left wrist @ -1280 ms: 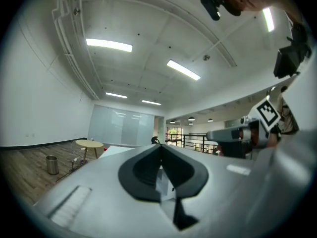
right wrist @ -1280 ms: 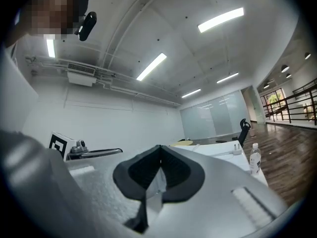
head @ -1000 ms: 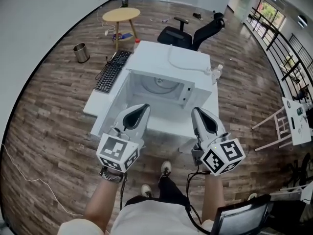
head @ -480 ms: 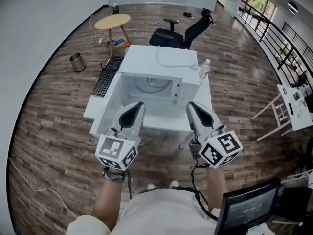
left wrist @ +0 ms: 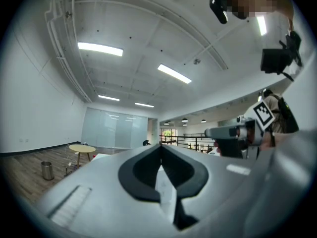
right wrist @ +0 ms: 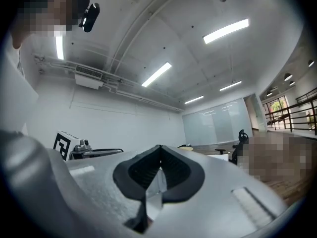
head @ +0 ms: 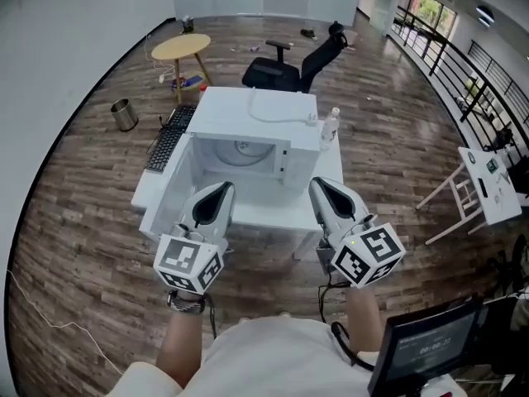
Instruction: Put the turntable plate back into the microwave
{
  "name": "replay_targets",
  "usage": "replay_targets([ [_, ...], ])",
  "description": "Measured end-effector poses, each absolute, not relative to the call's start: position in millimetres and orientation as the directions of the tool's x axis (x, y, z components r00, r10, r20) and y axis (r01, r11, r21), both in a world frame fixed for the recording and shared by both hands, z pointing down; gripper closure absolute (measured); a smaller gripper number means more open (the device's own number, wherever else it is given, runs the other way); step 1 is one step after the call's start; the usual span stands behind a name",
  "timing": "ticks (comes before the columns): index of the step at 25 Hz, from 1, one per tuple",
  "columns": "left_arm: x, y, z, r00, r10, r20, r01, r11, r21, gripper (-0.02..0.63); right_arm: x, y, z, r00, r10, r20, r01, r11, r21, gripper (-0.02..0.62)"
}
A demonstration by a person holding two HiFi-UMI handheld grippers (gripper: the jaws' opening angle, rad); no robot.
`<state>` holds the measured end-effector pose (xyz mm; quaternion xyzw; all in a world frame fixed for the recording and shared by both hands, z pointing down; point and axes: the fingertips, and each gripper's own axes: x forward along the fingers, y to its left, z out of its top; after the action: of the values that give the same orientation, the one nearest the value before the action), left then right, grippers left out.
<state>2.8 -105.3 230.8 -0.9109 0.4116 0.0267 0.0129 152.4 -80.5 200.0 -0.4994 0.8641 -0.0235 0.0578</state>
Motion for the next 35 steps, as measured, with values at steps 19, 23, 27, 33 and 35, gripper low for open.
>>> replay_targets([
  [19, -7.9, -89.1, 234.3, 0.661, -0.749, -0.038, -0.748, -0.655, -0.105, 0.601, 136.5, -61.1, 200.3, -0.493, -0.869, -0.041, -0.863, 0.495, -0.101, 0.594],
  [23, -13.4, -84.4, 242.0, 0.673, -0.739, -0.029, -0.737, -0.667, -0.109, 0.601, 132.7, -47.9, 200.4, -0.463, -0.886, -0.030, -0.882, 0.464, -0.079, 0.594],
  [27, -23.9, -78.6, 260.0, 0.676, -0.737, 0.007, -0.735, -0.674, -0.076, 0.600, 127.9, -31.0, 208.3, -0.436, -0.900, -0.003, -0.897, 0.435, -0.077, 0.594],
  [33, -30.9, -62.6, 272.1, 0.672, -0.740, 0.030, -0.738, -0.673, -0.055, 0.601, 127.1, -13.1, 218.1, -0.412, -0.911, 0.013, -0.908, 0.409, -0.091, 0.594],
  [35, -30.9, -56.2, 272.7, 0.673, -0.739, 0.029, -0.737, -0.674, -0.053, 0.601, 126.6, -8.3, 220.1, -0.410, -0.912, 0.018, -0.909, 0.406, -0.091, 0.594],
])
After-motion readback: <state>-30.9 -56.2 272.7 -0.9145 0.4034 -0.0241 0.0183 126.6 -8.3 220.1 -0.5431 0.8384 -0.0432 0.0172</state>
